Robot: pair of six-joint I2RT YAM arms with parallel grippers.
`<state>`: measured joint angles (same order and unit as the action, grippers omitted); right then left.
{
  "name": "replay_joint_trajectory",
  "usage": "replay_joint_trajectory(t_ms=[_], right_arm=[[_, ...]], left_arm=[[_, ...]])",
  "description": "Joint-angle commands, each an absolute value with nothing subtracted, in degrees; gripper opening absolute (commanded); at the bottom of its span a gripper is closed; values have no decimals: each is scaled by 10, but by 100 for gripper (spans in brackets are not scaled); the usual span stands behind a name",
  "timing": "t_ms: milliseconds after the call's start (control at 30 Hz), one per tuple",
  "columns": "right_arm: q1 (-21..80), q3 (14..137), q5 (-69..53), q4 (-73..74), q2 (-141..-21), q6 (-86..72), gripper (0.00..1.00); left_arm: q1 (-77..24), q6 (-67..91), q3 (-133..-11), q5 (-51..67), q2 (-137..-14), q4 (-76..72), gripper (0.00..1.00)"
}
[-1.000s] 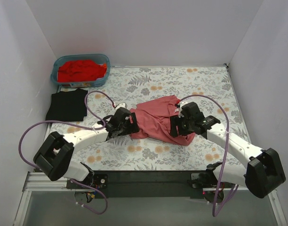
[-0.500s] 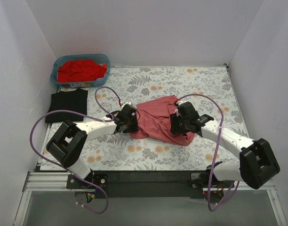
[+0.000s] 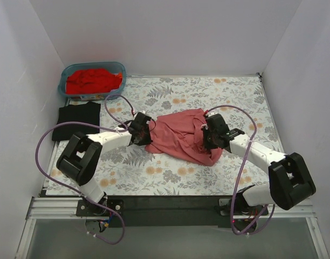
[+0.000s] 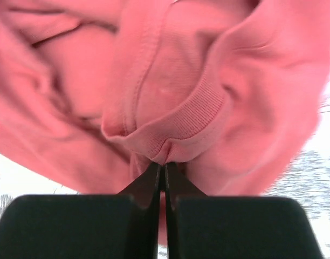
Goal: Fold and stack the t-shirts
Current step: Flatten the tshirt out
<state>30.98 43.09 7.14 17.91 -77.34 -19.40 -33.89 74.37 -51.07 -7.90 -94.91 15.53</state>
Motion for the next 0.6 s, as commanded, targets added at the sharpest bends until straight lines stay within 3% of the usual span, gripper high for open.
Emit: replay_joint_trajectory(t_ms=[0,133,233,433,500,567], right_arm=[[232,485,106,162,-754,-156,1],[132,556,87,182,-703,-138,1],[82,567,89,189,-642,-130,1],[22,457,106,194,-491,-180,1],[5,394,113,204,-444,-230,9],[-10,361,111,215,-418,-267,25]], left_arm=[[-270,699,-562,-100,-968,162,0],[-224,683,-641,-107,-942,179,0],[-214,678,-632,-147,-885,163,0],[-212,771,-413,-199,-675,98,0],[-207,844,-327,-186,-624,108,16],[-204,891,-286,-160,-598,122,40]])
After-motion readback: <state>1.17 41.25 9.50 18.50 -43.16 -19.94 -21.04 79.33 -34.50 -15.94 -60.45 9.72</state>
